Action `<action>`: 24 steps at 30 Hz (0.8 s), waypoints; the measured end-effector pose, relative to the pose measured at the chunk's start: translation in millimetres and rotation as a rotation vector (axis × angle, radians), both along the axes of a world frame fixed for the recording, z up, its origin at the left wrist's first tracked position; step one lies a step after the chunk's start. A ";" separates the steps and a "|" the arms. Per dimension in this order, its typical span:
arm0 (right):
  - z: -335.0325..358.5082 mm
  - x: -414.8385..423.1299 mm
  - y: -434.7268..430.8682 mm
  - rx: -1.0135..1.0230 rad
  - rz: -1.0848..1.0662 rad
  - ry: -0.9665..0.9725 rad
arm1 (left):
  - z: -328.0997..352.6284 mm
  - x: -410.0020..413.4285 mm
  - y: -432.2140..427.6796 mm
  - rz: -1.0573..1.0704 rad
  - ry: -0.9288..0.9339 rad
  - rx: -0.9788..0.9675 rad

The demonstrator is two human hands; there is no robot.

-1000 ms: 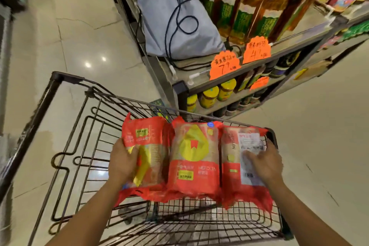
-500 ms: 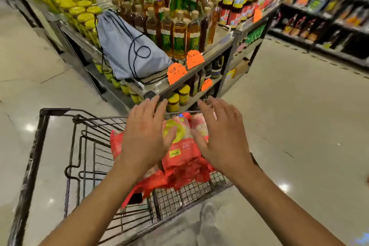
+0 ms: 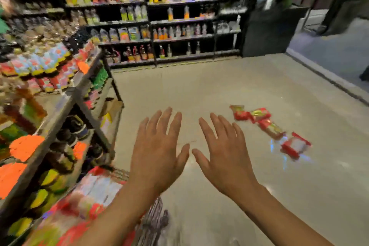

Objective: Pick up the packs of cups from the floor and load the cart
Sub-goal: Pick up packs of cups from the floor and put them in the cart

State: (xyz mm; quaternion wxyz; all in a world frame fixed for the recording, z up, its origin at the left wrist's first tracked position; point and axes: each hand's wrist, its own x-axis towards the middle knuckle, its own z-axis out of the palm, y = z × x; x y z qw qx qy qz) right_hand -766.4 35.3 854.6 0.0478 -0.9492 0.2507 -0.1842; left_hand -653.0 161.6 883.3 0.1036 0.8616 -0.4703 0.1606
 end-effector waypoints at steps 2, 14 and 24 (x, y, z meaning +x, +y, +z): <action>-6.9 -23.1 -46.1 0.018 -0.100 -0.036 | -2.9 -9.6 -59.4 -0.097 -0.026 -0.001; -30.5 -100.7 -326.8 0.099 -0.461 -0.056 | -33.0 -39.5 -384.8 -0.369 -0.130 0.072; -53.0 -105.2 -509.5 0.137 -0.640 0.011 | -64.3 -20.7 -597.2 -0.554 -0.099 0.103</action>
